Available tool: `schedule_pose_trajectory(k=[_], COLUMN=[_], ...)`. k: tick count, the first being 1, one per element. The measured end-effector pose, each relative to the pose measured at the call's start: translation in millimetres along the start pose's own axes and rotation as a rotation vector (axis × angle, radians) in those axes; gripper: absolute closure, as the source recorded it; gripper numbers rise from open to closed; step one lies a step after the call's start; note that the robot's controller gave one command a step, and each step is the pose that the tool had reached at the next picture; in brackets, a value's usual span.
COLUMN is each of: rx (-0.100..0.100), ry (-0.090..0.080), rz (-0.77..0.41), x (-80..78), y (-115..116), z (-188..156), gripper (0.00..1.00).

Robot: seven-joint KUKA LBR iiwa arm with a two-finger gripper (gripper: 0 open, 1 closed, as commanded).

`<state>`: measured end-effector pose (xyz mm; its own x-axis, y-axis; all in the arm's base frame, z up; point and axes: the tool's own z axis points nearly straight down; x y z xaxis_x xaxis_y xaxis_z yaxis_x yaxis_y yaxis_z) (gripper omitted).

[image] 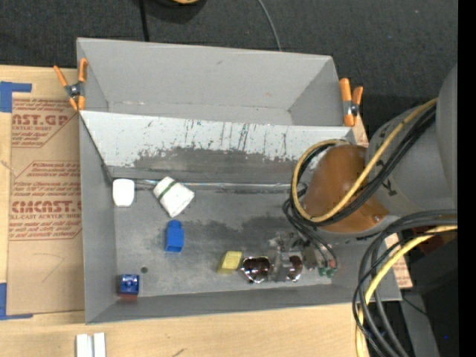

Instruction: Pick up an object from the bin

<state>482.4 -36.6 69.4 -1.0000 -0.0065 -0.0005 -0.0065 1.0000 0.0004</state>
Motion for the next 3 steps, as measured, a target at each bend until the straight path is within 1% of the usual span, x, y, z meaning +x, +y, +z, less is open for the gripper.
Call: schedule_pose_trajectory(k=[2,3], rx=[0.000,-0.001], ry=[0.003,0.008], rz=[0.000,0.000], x=[0.9,2.3], y=[0.1,0.5], z=[-3.3,-17.1], gripper=[1.00,1.00])
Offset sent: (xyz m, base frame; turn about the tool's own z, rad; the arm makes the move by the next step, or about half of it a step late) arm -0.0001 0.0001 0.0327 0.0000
